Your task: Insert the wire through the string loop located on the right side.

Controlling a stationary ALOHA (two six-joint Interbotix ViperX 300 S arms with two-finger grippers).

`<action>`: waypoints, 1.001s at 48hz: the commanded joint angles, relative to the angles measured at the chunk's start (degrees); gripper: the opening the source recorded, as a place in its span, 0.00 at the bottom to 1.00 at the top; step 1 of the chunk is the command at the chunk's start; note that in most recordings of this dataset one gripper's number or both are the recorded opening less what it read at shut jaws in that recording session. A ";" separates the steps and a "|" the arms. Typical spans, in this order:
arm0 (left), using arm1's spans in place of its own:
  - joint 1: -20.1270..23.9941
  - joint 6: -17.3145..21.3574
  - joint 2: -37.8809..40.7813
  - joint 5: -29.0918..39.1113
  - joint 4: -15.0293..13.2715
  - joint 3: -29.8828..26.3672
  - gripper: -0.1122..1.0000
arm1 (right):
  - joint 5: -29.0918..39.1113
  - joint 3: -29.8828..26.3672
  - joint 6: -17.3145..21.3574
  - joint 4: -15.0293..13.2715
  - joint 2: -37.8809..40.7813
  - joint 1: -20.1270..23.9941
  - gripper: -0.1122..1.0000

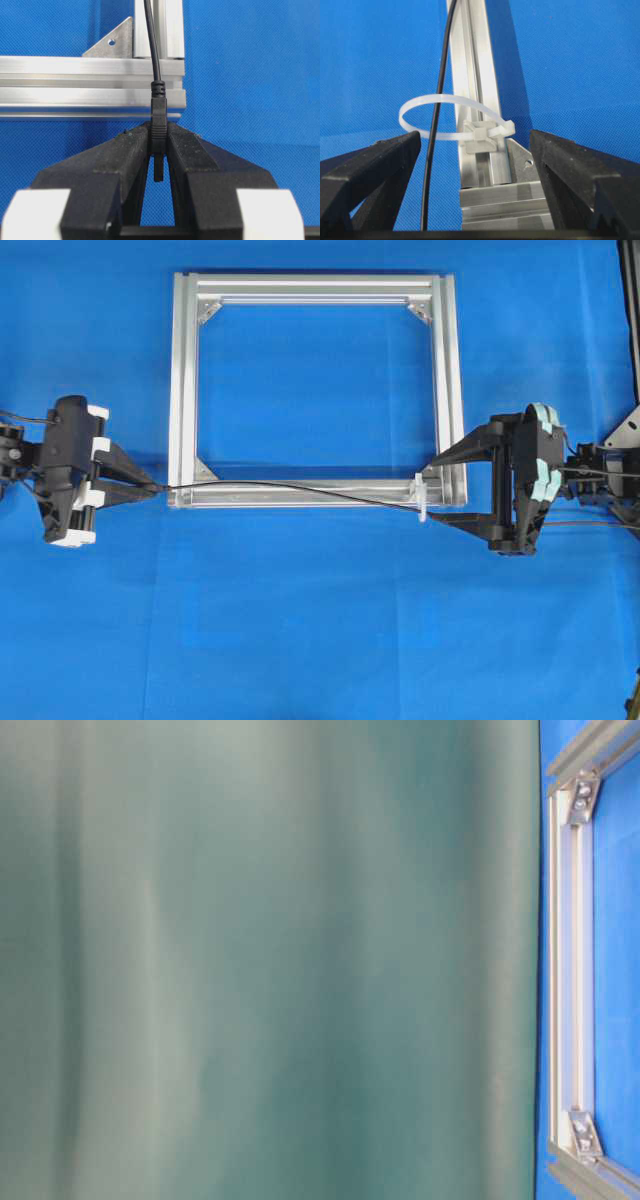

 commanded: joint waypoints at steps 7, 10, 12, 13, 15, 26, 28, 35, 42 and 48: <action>-0.26 0.09 0.70 0.88 0.18 -1.85 0.17 | -0.26 -0.79 -0.09 -0.09 -0.70 0.00 0.92; -0.26 0.09 0.62 1.14 0.26 -1.85 0.17 | -0.26 -0.79 -0.09 -0.09 -0.70 0.00 0.92; -0.26 0.09 0.62 1.76 0.26 -1.93 0.17 | -0.26 -0.79 -0.09 -0.09 -0.70 0.00 0.92; -0.26 0.00 0.62 2.02 0.18 -1.93 0.17 | -0.26 -0.79 -0.09 -0.09 -0.79 -0.09 0.92; -0.26 -0.18 0.70 2.64 0.18 -2.02 0.18 | -0.26 -0.88 -0.09 -0.09 -0.70 -0.09 0.92; -0.26 -0.44 0.79 3.96 0.18 -2.02 0.72 | -0.26 -0.97 -0.09 -0.09 -0.79 0.00 0.92; -0.18 -0.18 0.79 4.13 0.18 -2.11 0.82 | -0.26 -0.97 -0.09 -0.09 -0.79 0.00 0.92; 0.35 -0.53 0.62 4.66 0.18 -2.11 0.83 | -0.09 -0.97 -0.09 -0.09 -1.76 0.00 0.92; 0.44 -0.70 -1.05 6.50 0.18 -2.90 0.83 | 2.37 -1.32 -0.26 -0.09 -5.27 0.00 0.92; 0.35 -0.62 -3.60 9.49 0.18 -4.83 0.83 | 5.19 -1.85 -0.88 -0.18 -9.40 -0.09 0.92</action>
